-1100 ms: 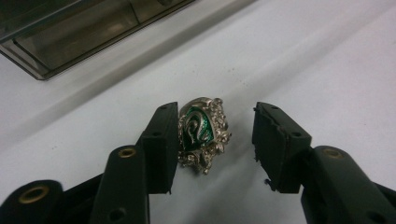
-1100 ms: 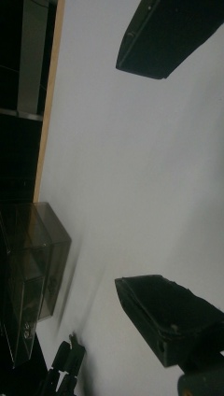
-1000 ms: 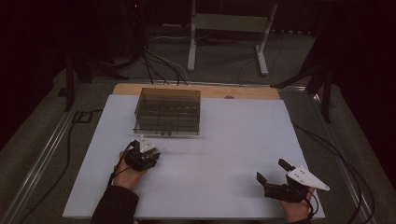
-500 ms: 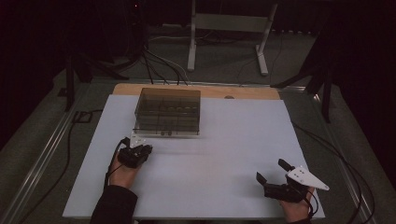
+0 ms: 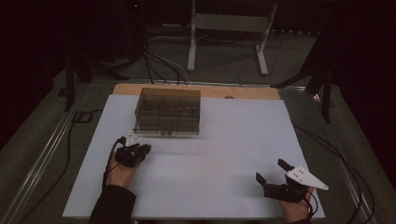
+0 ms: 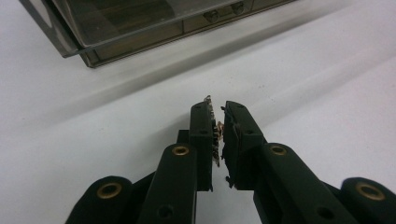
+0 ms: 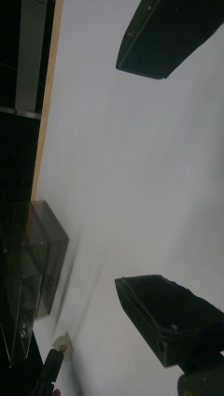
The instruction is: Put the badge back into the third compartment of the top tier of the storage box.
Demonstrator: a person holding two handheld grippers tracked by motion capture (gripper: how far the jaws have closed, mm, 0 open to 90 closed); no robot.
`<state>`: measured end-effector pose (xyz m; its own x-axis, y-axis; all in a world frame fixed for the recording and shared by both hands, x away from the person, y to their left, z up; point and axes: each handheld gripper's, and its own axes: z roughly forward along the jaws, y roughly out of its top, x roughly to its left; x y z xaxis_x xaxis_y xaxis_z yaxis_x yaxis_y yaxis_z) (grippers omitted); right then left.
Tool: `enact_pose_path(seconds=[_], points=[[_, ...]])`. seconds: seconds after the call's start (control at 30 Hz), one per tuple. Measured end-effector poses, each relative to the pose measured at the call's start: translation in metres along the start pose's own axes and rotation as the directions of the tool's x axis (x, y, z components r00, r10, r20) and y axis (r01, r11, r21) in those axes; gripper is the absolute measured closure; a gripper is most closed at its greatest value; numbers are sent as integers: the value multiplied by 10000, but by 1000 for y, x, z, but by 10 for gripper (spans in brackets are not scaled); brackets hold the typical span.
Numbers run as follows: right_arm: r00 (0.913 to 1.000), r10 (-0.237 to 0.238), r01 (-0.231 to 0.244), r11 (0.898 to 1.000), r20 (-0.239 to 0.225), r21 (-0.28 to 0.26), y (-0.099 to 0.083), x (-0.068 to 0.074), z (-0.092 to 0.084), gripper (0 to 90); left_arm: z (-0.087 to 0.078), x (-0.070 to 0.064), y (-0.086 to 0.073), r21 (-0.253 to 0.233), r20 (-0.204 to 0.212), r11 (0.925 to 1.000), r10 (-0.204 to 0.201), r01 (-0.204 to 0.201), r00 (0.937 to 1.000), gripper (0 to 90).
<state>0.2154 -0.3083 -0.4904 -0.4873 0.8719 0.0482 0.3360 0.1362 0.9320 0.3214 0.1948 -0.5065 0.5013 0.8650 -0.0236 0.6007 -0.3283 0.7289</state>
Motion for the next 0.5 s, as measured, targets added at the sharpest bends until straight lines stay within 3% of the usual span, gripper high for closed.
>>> enact_pose_path(seconds=[0.5], points=[[9999,-159,158,9999,50,59,0,1,0,0,4,-2,-1,300,-246,9993,235,-228,9994,877]])
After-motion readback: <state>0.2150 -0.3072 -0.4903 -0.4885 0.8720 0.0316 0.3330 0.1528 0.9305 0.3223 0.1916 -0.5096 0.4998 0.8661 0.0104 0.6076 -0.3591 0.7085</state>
